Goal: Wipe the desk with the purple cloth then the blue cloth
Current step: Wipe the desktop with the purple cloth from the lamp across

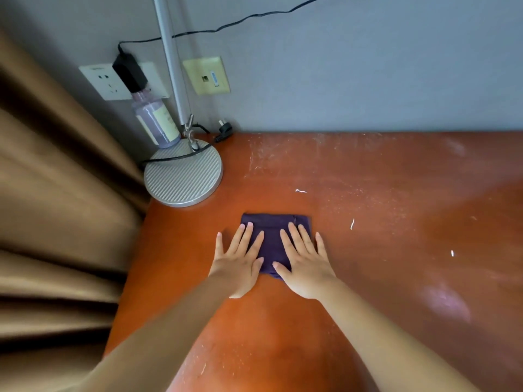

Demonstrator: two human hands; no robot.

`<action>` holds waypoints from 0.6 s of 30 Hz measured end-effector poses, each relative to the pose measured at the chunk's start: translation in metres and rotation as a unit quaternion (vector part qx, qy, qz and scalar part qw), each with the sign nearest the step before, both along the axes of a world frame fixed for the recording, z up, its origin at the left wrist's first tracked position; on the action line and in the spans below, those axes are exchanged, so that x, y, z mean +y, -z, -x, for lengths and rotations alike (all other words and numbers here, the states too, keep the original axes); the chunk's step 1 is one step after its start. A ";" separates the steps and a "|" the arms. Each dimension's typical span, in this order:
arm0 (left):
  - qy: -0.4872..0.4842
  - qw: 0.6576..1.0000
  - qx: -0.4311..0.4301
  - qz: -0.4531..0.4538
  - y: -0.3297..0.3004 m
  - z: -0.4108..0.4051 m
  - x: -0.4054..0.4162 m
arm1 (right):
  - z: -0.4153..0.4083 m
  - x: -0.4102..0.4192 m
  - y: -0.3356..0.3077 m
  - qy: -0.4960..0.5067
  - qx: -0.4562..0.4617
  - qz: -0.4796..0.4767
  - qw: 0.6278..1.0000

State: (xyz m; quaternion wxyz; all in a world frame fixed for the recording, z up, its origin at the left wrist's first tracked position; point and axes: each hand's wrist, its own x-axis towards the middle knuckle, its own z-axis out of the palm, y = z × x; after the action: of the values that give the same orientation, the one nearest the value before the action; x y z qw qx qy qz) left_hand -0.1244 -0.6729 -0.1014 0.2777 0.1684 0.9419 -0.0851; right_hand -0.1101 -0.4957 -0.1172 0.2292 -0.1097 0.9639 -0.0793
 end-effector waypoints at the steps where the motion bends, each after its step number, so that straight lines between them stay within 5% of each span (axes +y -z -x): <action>1: 0.000 1.000 0.010 0.011 0.001 -0.005 -0.003 | -0.001 -0.002 0.000 -0.009 0.002 -0.001 1.000; 11: -0.040 0.997 0.041 0.044 -0.001 0.016 -0.025 | 0.050 -0.023 0.002 -0.095 0.032 -0.016 0.995; 18: 0.010 0.996 0.060 0.065 -0.004 0.093 -0.034 | 0.107 -0.035 0.002 -0.054 0.035 -0.027 0.998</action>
State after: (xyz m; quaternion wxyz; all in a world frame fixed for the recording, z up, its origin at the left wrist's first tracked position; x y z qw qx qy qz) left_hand -0.2176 -0.7070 -0.0977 0.2301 0.1539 0.9478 -0.1584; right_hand -0.2169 -0.5309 -0.1190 0.2018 -0.1584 0.9658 -0.0371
